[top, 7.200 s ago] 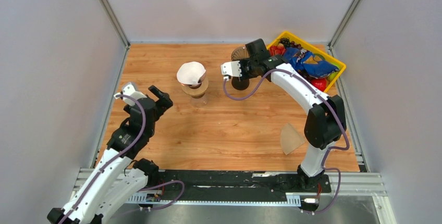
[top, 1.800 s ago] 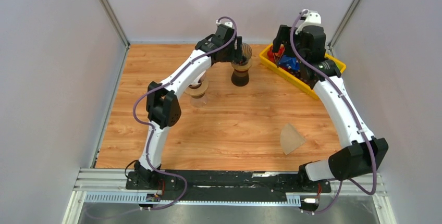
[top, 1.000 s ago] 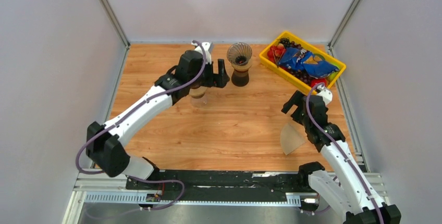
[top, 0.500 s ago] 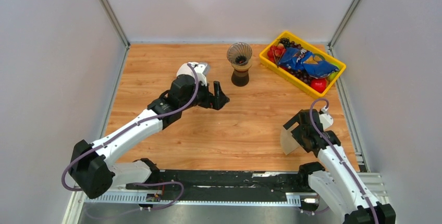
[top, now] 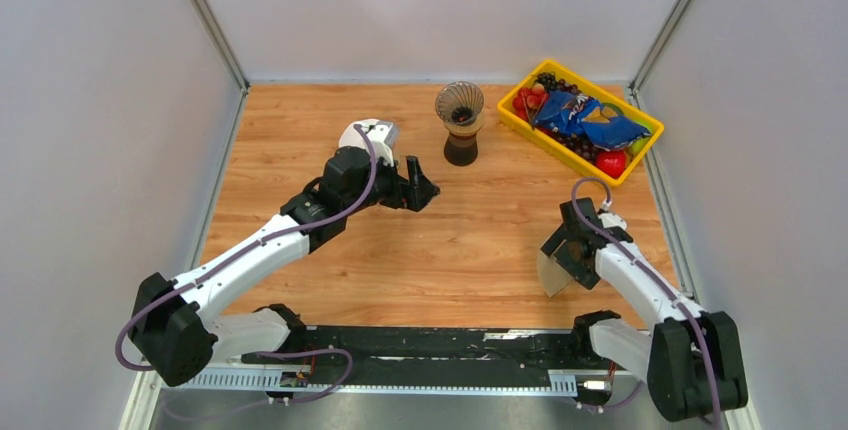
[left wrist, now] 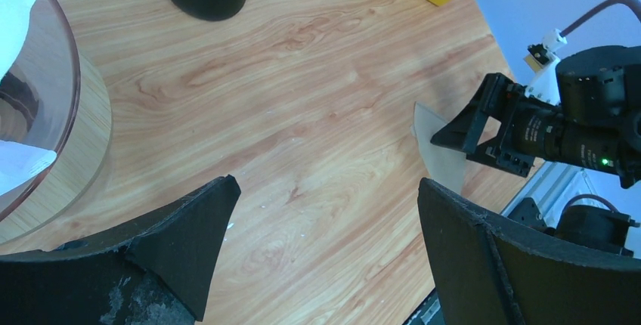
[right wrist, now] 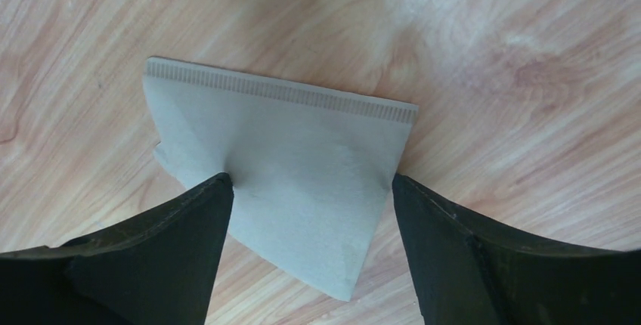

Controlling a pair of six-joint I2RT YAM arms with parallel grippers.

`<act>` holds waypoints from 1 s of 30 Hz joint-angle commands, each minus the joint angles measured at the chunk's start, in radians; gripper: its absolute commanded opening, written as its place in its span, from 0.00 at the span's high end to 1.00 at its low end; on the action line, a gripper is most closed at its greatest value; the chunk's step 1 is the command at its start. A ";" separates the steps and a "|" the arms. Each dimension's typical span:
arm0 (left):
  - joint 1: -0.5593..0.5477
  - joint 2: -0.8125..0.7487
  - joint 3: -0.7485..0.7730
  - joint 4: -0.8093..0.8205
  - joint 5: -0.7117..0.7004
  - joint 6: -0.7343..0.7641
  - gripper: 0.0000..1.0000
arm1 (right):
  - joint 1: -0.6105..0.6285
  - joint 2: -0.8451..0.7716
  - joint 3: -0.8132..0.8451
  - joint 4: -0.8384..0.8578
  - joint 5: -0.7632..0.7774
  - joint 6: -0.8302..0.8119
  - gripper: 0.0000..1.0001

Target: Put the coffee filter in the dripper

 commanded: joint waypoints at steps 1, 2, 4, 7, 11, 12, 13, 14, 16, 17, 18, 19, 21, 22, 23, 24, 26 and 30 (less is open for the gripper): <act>0.001 -0.021 -0.005 0.036 -0.012 -0.011 0.00 | -0.005 0.096 0.028 0.113 0.001 -0.093 0.20; 0.001 -0.022 -0.006 0.037 -0.013 -0.009 0.00 | -0.005 0.111 0.028 0.138 -0.011 -0.103 0.22; 0.000 -0.023 -0.009 0.036 -0.020 -0.009 0.00 | -0.002 0.137 0.020 0.189 -0.051 -0.114 0.30; 0.001 -0.025 -0.010 0.028 -0.041 -0.006 0.00 | -0.002 0.180 0.006 0.248 -0.104 -0.118 0.39; 0.002 -0.027 -0.011 0.026 -0.047 -0.003 0.00 | -0.002 0.236 0.005 0.278 -0.118 -0.139 0.63; 0.001 -0.025 -0.011 0.026 -0.048 -0.005 0.00 | -0.003 0.242 0.003 0.288 -0.119 -0.141 0.69; 0.001 -0.025 -0.011 0.027 -0.047 -0.005 0.00 | -0.003 0.244 0.001 0.298 -0.122 -0.144 0.76; 0.001 -0.024 -0.011 0.027 -0.047 -0.006 0.00 | -0.002 0.245 -0.003 0.308 -0.125 -0.146 0.82; 0.001 -0.023 -0.010 0.027 -0.046 -0.007 0.00 | -0.002 0.245 -0.007 0.328 -0.136 -0.150 0.87; 0.001 -0.022 -0.010 0.025 -0.047 -0.008 0.00 | -0.002 0.247 -0.007 0.334 -0.136 -0.154 0.90; 0.001 -0.022 -0.010 0.026 -0.047 -0.009 0.00 | -0.003 0.249 -0.006 0.339 -0.136 -0.161 0.93; 0.001 -0.022 -0.010 0.026 -0.047 -0.011 0.00 | -0.002 0.252 -0.003 0.343 -0.139 -0.176 0.99; 0.001 -0.022 -0.009 0.024 -0.049 -0.011 0.00 | -0.003 0.252 0.007 0.345 -0.151 -0.216 1.00; 0.001 -0.022 -0.008 0.024 -0.051 -0.011 0.00 | -0.002 0.243 0.013 0.347 -0.158 -0.233 1.00; 0.001 -0.021 -0.008 0.023 -0.051 -0.012 0.00 | -0.001 0.228 0.018 0.352 -0.170 -0.253 1.00; 0.001 -0.020 -0.008 0.024 -0.052 -0.012 0.00 | 0.001 0.202 0.020 0.365 -0.187 -0.278 1.00; 0.001 -0.016 -0.007 0.023 -0.046 -0.011 0.00 | 0.013 0.123 0.016 0.391 -0.224 -0.319 1.00; 0.001 -0.005 0.000 0.027 -0.021 -0.008 0.00 | 0.015 -0.020 0.006 0.399 -0.331 -0.399 1.00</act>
